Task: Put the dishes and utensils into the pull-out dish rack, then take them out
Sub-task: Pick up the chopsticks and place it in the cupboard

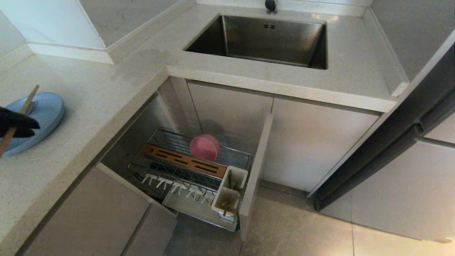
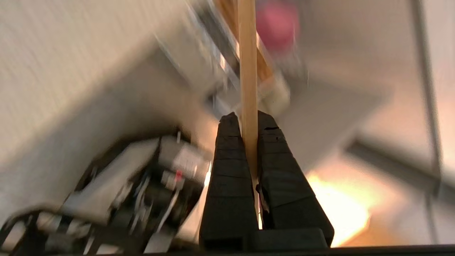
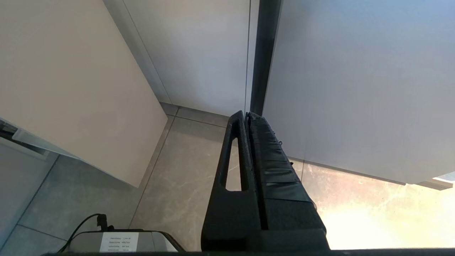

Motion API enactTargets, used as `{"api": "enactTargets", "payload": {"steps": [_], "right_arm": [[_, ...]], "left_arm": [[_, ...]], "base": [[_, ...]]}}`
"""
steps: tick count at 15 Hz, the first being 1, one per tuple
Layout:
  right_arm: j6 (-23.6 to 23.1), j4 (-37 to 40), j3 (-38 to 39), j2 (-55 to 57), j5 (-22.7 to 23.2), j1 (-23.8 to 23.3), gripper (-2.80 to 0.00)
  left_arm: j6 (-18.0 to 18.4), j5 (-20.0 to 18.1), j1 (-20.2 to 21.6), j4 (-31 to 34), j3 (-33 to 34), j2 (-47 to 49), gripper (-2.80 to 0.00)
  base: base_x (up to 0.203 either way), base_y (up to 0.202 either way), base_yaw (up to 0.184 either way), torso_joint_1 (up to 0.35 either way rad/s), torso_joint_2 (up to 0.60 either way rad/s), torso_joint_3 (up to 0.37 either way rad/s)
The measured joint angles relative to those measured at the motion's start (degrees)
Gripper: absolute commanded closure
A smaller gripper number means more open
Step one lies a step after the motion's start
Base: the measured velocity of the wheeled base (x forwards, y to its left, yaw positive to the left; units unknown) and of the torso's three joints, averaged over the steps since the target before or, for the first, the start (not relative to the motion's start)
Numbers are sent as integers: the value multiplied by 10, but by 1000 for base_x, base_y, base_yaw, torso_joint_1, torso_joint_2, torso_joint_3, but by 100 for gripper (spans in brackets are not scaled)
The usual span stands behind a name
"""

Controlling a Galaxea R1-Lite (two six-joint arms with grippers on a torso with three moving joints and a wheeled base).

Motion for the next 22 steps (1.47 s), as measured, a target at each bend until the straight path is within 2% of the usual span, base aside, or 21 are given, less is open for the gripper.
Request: {"api": "enactTargets", "payload": {"steps": [3, 5, 9, 13, 18, 22], "right_arm": [[0, 0, 0, 0, 0, 0, 0], [0, 0, 0, 0, 0, 0, 0], [0, 0, 0, 0, 0, 0, 0], [0, 0, 0, 0, 0, 0, 0], [0, 0, 0, 0, 0, 0, 0], [0, 0, 0, 0, 0, 0, 0]], "left_arm": [[7, -23, -90, 60, 24, -31, 0], [36, -54, -127, 116, 41, -41, 0], [80, -135, -143, 187, 58, -14, 0], [110, -210, -156, 203, 60, 44, 0], [114, -269, -186, 199, 61, 139, 0], [111, -277, -203, 186, 60, 231, 0]], "base": [[0, 0, 0, 0, 0, 0], [0, 0, 0, 0, 0, 0], [0, 0, 0, 0, 0, 0], [0, 0, 0, 0, 0, 0], [0, 0, 0, 0, 0, 0], [0, 0, 0, 0, 0, 0]]}}
